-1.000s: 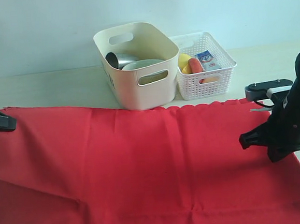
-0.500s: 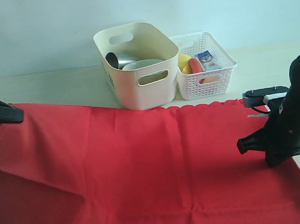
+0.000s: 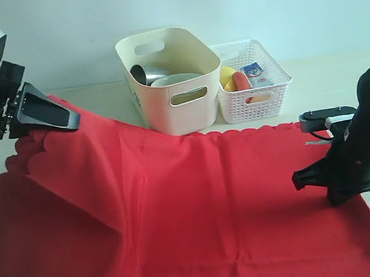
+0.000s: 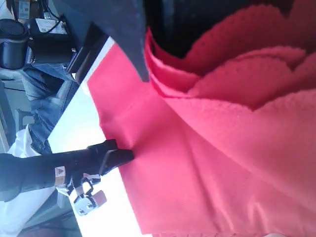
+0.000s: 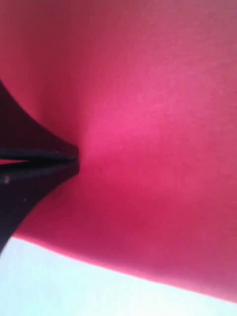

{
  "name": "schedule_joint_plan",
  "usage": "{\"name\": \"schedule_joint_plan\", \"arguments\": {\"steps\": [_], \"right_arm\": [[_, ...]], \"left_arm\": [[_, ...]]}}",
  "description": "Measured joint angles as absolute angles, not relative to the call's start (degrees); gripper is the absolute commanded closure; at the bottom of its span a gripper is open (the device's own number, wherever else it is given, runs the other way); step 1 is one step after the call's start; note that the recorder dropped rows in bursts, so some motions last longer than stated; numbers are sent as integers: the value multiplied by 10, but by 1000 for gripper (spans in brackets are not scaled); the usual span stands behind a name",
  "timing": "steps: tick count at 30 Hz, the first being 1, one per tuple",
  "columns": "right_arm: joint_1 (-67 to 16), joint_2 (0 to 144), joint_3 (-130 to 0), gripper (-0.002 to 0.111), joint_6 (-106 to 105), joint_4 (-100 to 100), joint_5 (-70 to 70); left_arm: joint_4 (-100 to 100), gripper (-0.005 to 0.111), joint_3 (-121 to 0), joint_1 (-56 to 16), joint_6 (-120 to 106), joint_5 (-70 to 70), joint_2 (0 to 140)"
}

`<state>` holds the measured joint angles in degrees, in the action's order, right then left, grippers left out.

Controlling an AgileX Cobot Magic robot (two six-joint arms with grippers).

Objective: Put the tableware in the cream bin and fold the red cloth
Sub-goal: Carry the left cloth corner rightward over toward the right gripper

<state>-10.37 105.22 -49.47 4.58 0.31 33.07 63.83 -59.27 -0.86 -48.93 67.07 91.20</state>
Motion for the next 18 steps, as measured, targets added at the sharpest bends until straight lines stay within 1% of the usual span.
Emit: {"name": "schedule_joint_plan", "arguments": {"steps": [5, 6, 9, 12, 13, 14, 18], "right_arm": [[-104, 1052, -495, 108, 46, 3, 331], [-104, 1052, -495, 108, 46, 4, 331], [-104, 1052, -495, 108, 46, 4, 331], [-104, 1052, -495, 108, 46, 5, 331], [-104, 1052, -495, 108, 46, 5, 331], [-104, 1052, -495, 108, 46, 5, 331], [-104, 1052, -495, 108, 47, 6, 332]], "left_arm": [[655, 107, -628, -57, -470, 672, 912], [667, 107, -646, -84, -465, 671, 912], [675, 107, -675, -131, -451, 648, 912], [677, 107, -732, -208, -420, 594, 918], [677, 107, -743, -220, -415, 591, 923], [677, 107, -770, -248, -405, 588, 938], [673, 107, -829, -308, -384, 568, 989]]}}
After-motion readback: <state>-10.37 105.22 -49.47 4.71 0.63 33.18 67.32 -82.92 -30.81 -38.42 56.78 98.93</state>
